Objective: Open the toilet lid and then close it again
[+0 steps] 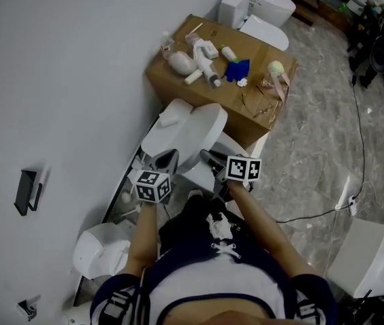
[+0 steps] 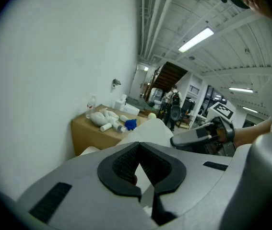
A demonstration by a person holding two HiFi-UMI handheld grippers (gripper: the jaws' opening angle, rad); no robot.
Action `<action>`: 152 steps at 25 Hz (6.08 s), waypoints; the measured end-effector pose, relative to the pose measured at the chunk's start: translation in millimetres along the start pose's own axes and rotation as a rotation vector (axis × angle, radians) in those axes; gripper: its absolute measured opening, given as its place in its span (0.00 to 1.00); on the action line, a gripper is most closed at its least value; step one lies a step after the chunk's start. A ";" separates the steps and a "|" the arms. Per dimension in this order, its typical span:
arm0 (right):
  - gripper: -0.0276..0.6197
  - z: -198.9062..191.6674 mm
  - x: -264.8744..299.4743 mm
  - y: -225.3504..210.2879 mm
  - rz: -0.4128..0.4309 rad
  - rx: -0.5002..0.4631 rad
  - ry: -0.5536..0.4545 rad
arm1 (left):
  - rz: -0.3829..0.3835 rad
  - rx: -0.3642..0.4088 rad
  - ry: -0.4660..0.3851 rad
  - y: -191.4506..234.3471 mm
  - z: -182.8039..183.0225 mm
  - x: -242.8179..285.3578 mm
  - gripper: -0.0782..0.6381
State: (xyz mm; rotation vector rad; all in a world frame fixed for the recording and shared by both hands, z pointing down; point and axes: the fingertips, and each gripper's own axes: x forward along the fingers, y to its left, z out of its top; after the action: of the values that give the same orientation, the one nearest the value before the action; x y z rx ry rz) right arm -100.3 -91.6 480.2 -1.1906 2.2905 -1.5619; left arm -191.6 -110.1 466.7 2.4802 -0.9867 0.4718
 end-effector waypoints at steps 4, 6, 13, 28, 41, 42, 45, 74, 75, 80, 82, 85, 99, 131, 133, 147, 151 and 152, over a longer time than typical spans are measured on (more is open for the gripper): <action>0.13 -6.5 -11.1 -9.3 -0.020 0.024 -0.013 | -0.031 0.017 0.031 -9.6 -6.0 7.1 0.12; 0.13 -9.7 -16.0 -13.6 -0.033 0.037 -0.018 | -0.047 0.028 0.047 -15.4 -8.5 10.7 0.12; 0.13 -20.2 -31.7 -27.1 -0.073 0.068 -0.037 | -0.122 0.103 0.114 -40.8 -18.8 20.1 0.12; 0.14 -40.7 -62.1 -57.6 -0.151 0.163 -0.102 | -0.307 0.195 0.241 -90.7 -45.3 36.1 0.12; 0.14 -64.6 -88.9 -89.8 -0.238 0.252 -0.142 | -0.449 0.335 0.432 -131.3 -91.8 51.5 0.12; 0.14 -66.4 -89.6 -90.8 -0.241 0.255 -0.143 | -0.460 0.347 0.449 -134.1 -95.7 52.0 0.13; 0.14 -70.5 -93.4 -95.1 -0.252 0.267 -0.151 | -0.486 0.383 0.492 -142.0 -104.6 55.6 0.19; 0.14 -127.4 -141.1 -180.8 -0.377 0.441 -0.194 | -0.425 0.673 0.715 -198.4 -210.2 97.6 0.24; 0.14 -129.3 -142.3 -184.4 -0.378 0.452 -0.196 | -0.429 0.677 0.720 -200.0 -214.0 99.7 0.24; 0.09 -137.8 -145.7 -197.2 -0.389 0.465 -0.196 | -0.455 0.677 0.748 -206.5 -230.3 106.5 0.25; 0.08 -141.4 -147.6 -203.6 -0.388 0.471 -0.193 | -0.457 0.686 0.758 -209.5 -237.2 110.0 0.25; 0.07 -147.4 -150.4 -213.6 -0.389 0.477 -0.184 | -0.459 0.691 0.773 -213.6 -247.7 114.9 0.25; 0.05 -175.9 -157.4 -260.2 -0.432 0.529 -0.158 | -0.503 0.668 0.835 -224.6 -292.6 136.1 0.25; 0.05 -246.5 -151.5 -381.9 -0.440 0.658 -0.146 | -0.509 0.646 0.974 -227.9 -400.6 192.9 0.21; 0.05 -250.3 -150.2 -388.8 -0.440 0.663 -0.138 | -0.505 0.645 0.984 -226.6 -406.1 197.2 0.20; 0.05 -273.9 -139.3 -435.3 -0.451 0.694 -0.104 | -0.476 0.698 1.035 -218.4 -446.9 221.2 0.15; 0.05 -280.2 -135.0 -445.6 -0.448 0.694 -0.088 | -0.464 0.696 1.052 -215.1 -456.6 226.4 0.14; 0.05 -281.5 -133.8 -447.9 -0.447 0.694 -0.083 | -0.461 0.696 1.054 -214.2 -458.6 227.6 0.13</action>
State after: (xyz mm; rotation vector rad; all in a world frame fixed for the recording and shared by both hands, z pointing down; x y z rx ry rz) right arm 88.5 133.7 940.0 -1.5442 1.2693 -2.1359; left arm 47.4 133.0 904.7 2.2646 0.2134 1.8987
